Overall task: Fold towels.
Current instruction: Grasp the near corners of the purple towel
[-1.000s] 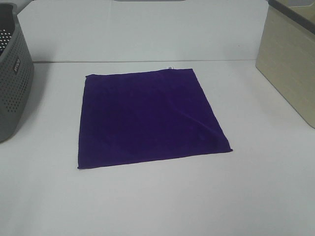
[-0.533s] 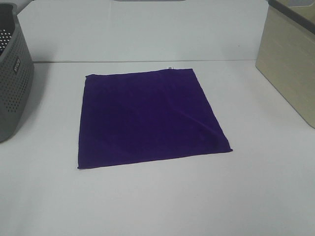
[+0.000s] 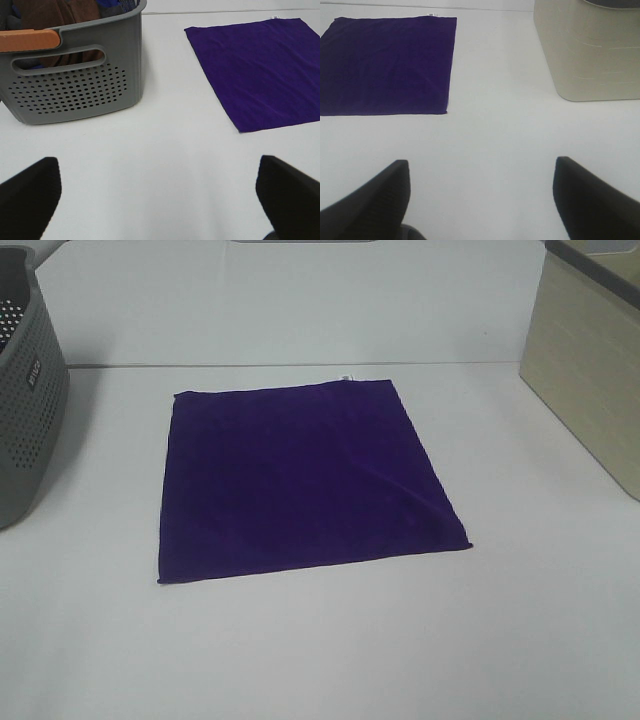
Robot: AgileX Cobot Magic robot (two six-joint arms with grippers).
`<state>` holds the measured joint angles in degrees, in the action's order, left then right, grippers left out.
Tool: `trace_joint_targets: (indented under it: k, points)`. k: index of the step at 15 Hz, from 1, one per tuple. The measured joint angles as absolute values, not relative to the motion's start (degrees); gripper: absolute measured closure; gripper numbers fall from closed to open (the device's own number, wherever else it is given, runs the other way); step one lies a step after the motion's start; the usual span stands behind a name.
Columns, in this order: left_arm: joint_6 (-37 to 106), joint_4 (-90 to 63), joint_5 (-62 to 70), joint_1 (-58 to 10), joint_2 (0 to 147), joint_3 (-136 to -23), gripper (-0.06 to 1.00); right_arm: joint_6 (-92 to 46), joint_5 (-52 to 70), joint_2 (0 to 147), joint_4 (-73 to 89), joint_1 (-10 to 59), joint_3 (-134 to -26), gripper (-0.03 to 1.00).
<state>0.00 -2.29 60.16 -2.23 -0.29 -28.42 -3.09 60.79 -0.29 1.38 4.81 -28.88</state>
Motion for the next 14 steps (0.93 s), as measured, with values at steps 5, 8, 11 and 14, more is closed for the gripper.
trace_joint_targets:
  k: [5,8,11,14]
  points:
    - [0.0,-2.1,60.2,-2.2,-0.3,-28.4,-0.05,-3.1,60.8,-0.3,1.4,4.8,-28.9,0.02]
    - [0.0,-2.1,60.2,-2.2,-0.3,-28.4,-0.05,-3.1,60.8,-0.3,1.4,4.8,-28.9,0.00]
    - [0.0,-2.1,60.2,-2.2,-0.3,-28.4,-0.05,-3.1,60.8,-0.3,1.4,4.8,-28.9,0.01]
    - [0.0,-2.1,60.2,-2.2,-0.3,-28.4,-0.05,-3.1,60.8,-0.3,1.4,4.8,-28.9,0.01]
